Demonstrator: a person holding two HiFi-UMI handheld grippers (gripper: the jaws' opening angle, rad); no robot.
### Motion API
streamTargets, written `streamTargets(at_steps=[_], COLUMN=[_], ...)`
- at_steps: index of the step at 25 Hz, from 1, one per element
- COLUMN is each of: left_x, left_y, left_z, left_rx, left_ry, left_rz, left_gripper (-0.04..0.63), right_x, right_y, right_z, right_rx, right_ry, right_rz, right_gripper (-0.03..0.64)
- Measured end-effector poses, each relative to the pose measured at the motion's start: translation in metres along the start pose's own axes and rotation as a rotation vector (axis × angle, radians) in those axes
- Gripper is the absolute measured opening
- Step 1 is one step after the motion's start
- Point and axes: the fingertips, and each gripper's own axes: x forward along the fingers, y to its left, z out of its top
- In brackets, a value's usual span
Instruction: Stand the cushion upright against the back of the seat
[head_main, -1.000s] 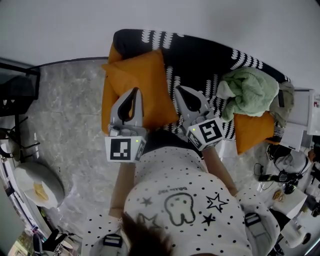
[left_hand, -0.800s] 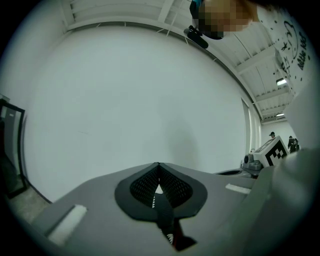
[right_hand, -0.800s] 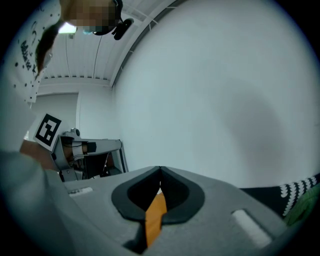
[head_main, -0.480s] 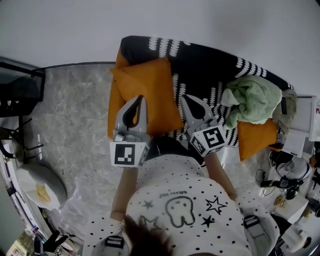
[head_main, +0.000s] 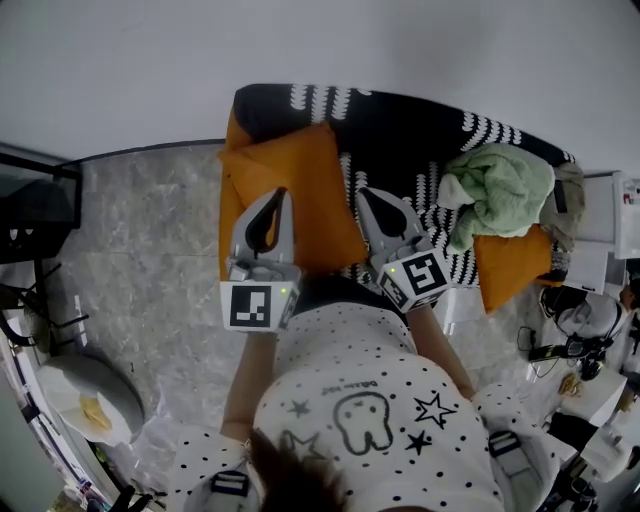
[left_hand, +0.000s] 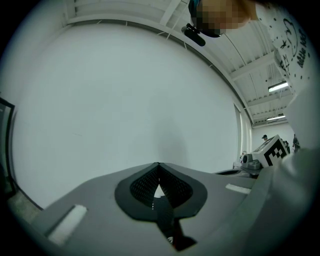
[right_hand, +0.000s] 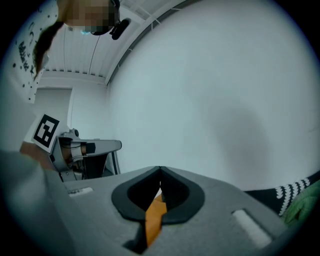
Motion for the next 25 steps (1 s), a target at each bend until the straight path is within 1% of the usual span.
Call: streamTargets(at_steps=[5,12,19,25], left_x=[0.006,0.001,0.007,0.011], left_y=[-0.006,-0.018,-0.019,-0.018], left_z=[0.0,-0.019,-0.031,-0.037], left_rx=[0.033,0.042,0.035,0.036], left_ry=[0.003,0.063,0.084,0.096], left_rz=[-0.033,-0.088,-0.093,-0.099], left_gripper=[-0.009,-0.009,-0.009,-0.009], right_x=[0.0,-0.008,-0.014,-0.011], right_y=[0.001,0.003,-0.011,-0.034], right_z=[0.002,-0.004,-0.019,-0.029], right_rx=[-0.006,0.011,0.028,0.018], right_ry=[-0.01,-0.011,0.016,0.04], right_rz=[-0.022,-0.057,-0.082,-0.11], right_gripper=[-0.002,-0.002,-0.002,-0.002])
